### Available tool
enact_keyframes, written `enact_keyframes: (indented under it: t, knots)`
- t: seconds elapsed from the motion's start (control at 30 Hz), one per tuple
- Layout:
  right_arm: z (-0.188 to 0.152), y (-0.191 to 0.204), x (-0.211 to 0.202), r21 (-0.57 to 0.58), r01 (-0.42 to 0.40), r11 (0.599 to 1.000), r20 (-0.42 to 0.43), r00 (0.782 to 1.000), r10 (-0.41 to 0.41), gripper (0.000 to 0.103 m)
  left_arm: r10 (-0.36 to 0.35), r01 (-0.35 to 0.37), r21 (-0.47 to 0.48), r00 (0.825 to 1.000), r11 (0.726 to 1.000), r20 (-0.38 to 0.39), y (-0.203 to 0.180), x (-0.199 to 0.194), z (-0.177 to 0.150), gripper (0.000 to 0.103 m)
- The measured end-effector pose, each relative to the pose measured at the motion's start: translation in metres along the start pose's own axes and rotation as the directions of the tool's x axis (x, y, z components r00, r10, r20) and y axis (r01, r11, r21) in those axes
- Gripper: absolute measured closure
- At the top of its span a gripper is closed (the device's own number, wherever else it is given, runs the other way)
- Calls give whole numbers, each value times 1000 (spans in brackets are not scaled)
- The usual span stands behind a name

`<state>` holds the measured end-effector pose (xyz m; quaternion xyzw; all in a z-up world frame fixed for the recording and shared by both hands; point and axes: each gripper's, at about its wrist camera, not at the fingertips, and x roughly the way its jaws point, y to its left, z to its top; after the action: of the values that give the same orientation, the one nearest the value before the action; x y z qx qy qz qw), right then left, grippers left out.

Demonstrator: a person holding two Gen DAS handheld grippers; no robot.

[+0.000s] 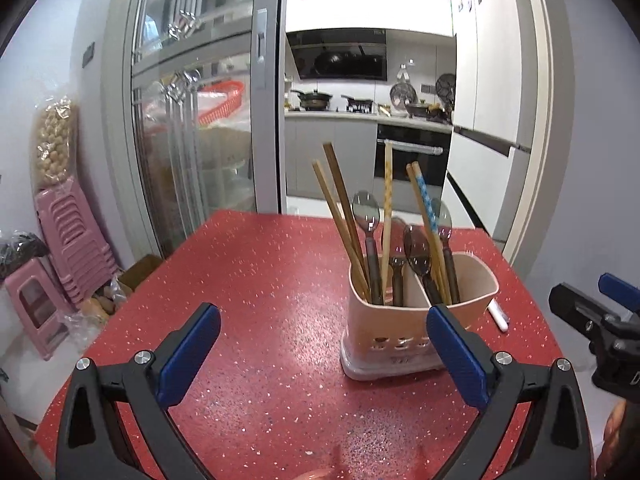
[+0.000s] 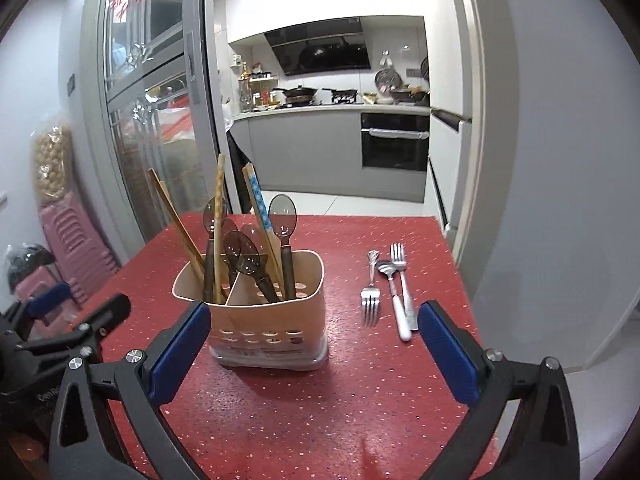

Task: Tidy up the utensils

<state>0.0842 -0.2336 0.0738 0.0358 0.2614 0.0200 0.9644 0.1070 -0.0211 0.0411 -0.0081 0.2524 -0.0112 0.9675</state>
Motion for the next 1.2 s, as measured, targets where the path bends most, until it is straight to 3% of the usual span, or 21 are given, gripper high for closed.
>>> enact_keyframes:
  t: [0.13,0.33,0.7,1.2]
  knots:
    - [-1,-1,-10,41,-19,999,1,1000,19,0,1,-1,-7,1000,1000,4,2,-8,-2,0]
    - [-7,0,-19,53,17,998,30,999,-18,0,-16,16,-15,1000,1000,-11,6,-14,-8,0]
    - [3,4,-38,48,87,995,103,990,-92,0,-15,15,16,999,1000,40,0,-25,3,0]
    - [4,8,-40,36,98,995,104,989,-101,0,-18,18,15,999,1000,37,-3,-22,2,0]
